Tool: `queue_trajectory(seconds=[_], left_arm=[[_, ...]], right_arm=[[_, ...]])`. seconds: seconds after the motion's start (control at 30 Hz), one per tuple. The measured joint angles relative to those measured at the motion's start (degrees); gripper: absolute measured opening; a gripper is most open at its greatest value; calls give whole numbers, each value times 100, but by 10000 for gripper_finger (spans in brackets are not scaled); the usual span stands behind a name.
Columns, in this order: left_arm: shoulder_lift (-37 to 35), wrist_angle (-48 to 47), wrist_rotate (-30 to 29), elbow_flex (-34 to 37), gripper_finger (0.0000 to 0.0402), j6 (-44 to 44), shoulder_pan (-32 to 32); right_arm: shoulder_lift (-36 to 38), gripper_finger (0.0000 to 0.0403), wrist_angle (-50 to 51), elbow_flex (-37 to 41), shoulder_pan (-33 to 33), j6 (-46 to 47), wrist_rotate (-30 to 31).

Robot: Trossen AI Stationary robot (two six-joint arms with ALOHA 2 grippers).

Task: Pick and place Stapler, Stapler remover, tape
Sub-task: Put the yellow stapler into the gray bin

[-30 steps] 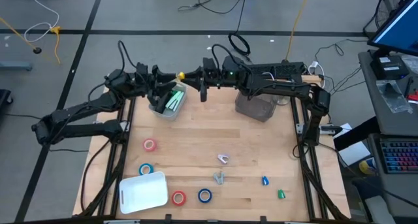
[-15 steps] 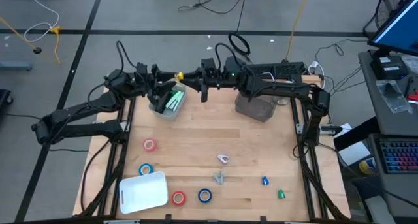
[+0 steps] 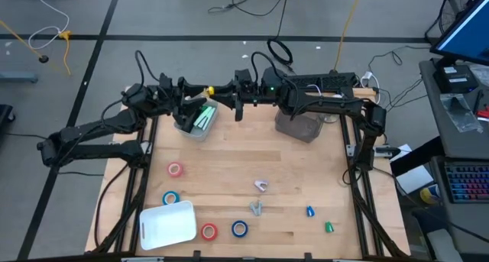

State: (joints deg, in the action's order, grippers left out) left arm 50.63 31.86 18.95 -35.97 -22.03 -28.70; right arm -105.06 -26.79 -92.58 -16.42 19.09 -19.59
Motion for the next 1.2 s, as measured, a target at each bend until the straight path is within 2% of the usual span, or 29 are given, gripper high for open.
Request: queue_trajectory(seconds=[0.17, 0.4, 0.6, 0.9, 1.2], left_arm=[[24, 21, -108, 0, 281, 39, 74], [421, 680, -96, -2, 281, -116, 183], [651, 991, 108, -2, 280, -237, 257], [476, 1100, 152, -2, 280, -246, 197], [495, 822, 47, -2, 280, -277, 198]], right_arm=[[0, 67, -52, 0, 76, 4, -2], [2, 69, -139, 0, 135, 167, -13], [2, 70, 23, 2, 150, 126, -22], [2, 67, 91, 2, 148, 120, -22], [2, 67, 93, 2, 148, 105, -22]])
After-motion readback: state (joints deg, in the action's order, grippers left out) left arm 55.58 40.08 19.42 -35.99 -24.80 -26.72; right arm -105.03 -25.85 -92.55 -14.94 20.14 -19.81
